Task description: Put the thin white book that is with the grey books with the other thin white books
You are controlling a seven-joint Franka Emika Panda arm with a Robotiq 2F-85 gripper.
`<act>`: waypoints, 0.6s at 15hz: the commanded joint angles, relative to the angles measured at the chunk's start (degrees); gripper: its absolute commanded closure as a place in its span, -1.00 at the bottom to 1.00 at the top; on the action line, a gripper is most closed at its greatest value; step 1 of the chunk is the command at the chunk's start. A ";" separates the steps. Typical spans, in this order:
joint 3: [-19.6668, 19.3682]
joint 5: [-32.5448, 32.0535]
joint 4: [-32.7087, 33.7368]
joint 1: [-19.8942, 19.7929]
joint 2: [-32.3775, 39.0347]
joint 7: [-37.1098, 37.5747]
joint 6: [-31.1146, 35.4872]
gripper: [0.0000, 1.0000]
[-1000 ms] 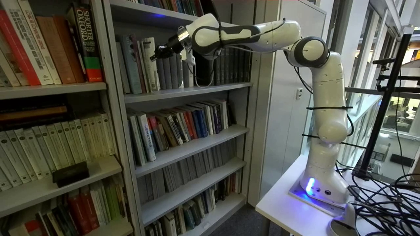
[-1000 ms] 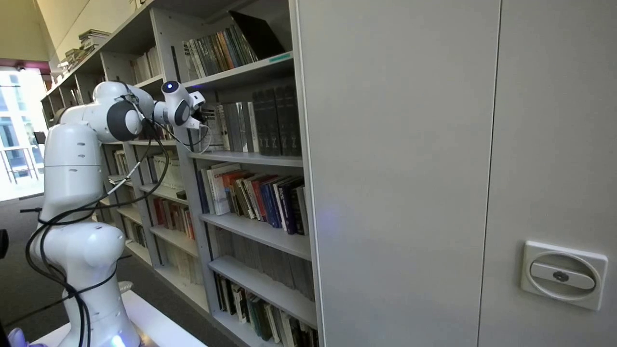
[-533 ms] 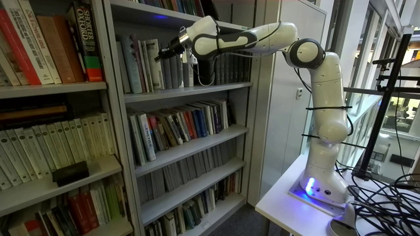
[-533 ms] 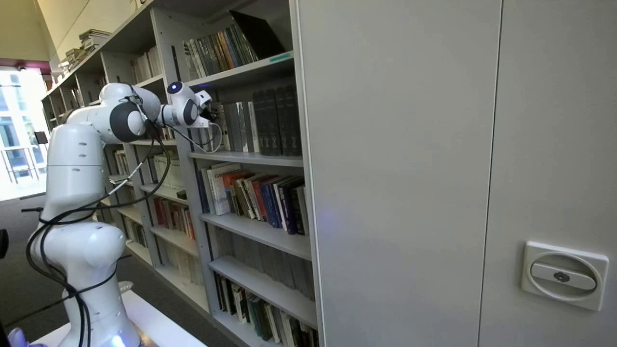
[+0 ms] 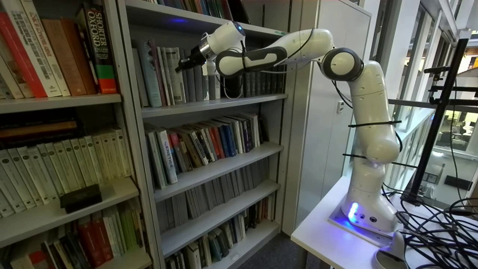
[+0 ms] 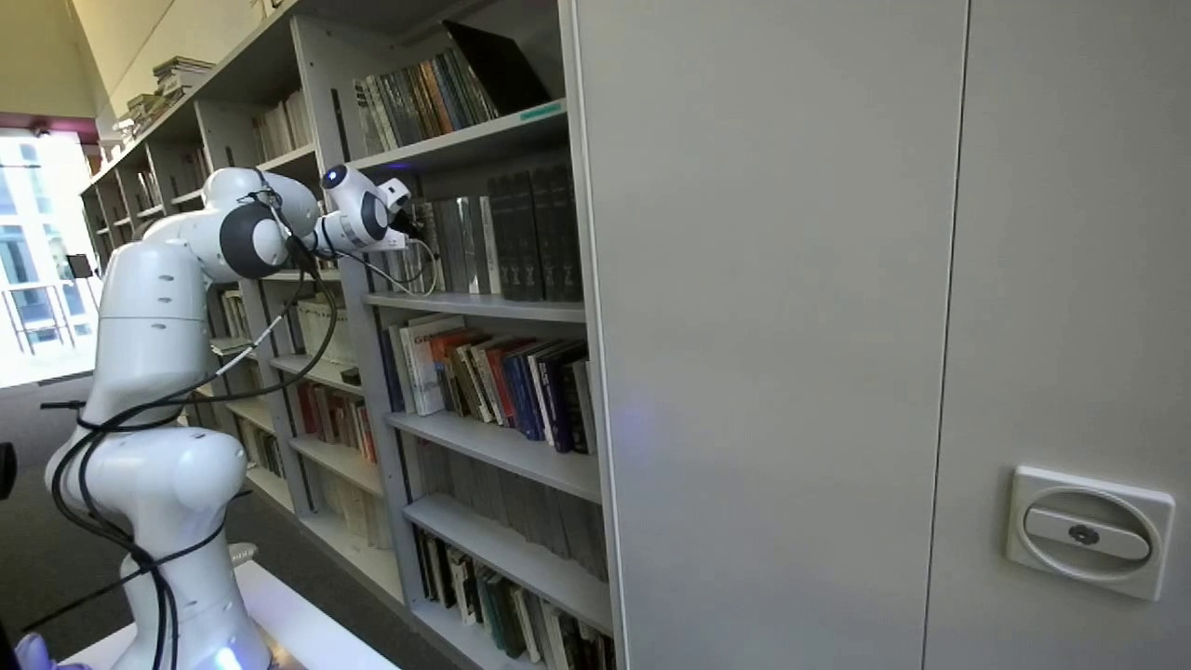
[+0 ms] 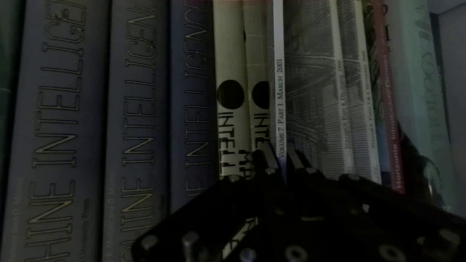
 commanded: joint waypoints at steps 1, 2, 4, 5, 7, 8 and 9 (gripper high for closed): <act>-0.54 0.41 5.44 1.11 4.46 2.90 -1.74 0.96; -0.55 0.54 6.02 1.37 4.94 3.29 -1.75 0.96; 0.17 2.20 7.08 1.17 6.02 3.68 -1.72 0.96; 0.30 2.71 7.60 1.12 6.50 3.77 -1.68 0.96; 0.41 3.44 8.83 1.12 7.50 3.88 -1.73 0.96; 0.58 4.02 9.26 1.03 7.93 3.87 -1.69 0.96; 0.56 4.31 9.78 1.07 8.40 3.94 -1.64 0.96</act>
